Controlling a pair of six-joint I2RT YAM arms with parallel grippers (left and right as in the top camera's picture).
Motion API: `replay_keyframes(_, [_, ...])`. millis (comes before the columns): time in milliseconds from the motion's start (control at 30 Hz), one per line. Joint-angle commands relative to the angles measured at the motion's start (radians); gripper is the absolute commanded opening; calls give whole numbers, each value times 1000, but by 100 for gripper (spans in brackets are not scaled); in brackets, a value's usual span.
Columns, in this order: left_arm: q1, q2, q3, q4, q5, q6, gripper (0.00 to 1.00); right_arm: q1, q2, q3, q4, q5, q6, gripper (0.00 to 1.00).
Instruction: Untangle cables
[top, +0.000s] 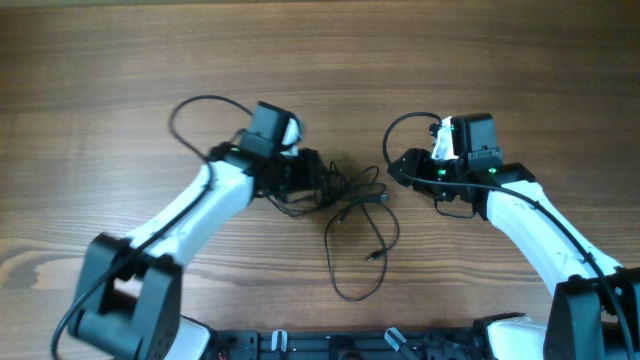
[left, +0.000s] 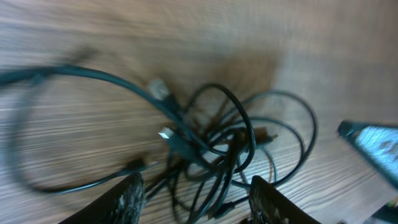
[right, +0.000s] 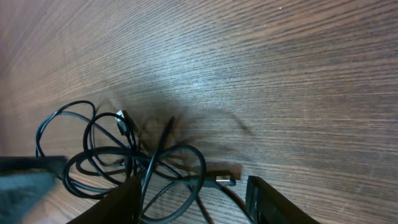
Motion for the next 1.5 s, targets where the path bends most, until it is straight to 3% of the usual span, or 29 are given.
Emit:
replay_keyframes(0, [-82,102,-10,55,13,-2,52,1,11,6,2,16,-13,57])
replay_keyframes(67, [-105,135,-10,77,-7,-1,41,1,10,6,2,16,-13,57])
replay_keyframes(100, [-106,136,-10,79,-41,-2,15,1,10,6,-1,16,-13,57])
replay_keyframes(133, [-101,125,-7,78,-38,-2,4,1,10,6,-4,16,-14,57])
replay_keyframes(267, [-49,-18,27,57,44,-2,4,1,10,6,-3,-1,-29,57])
replay_keyframes(333, [7,-148,39,72,170,-2,4,1,10,6,7,-255,-229,64])
replay_keyframes(400, [44,-226,39,85,267,-3,4,1,10,6,25,-457,-308,67])
replay_keyframes(533, [33,-270,39,74,323,-16,4,1,10,6,179,-759,-271,86])
replay_keyframes(667, [-2,-258,39,57,305,-17,4,1,10,6,300,-779,-142,86])
replay_keyframes(733, [-21,-258,39,57,298,-17,4,1,10,6,318,-745,-123,72])
replay_keyframes(833, [-39,-259,39,56,327,-18,4,1,11,6,299,-515,15,36])
replay_keyframes(1000, [-39,-259,39,32,459,-16,4,1,11,6,150,-249,69,4])
replay_keyframes(1067, [-38,-259,39,-25,452,30,4,1,11,6,72,-120,70,4])
replay_keyframes(1167, [-14,-259,39,-155,277,74,4,1,11,6,-82,188,140,4])
replay_keyframes(1200, [-2,-259,39,-175,240,74,4,1,11,6,-95,199,154,4])
replay_keyframes(1267, [0,-259,39,-165,253,66,4,1,11,6,-2,-52,50,11])
replay_keyframes(1367, [-11,-259,39,-130,255,66,4,1,10,6,178,-536,-107,32])
replay_keyframes(1467, [-18,-259,39,-114,255,48,4,2,11,6,265,-701,-118,50])
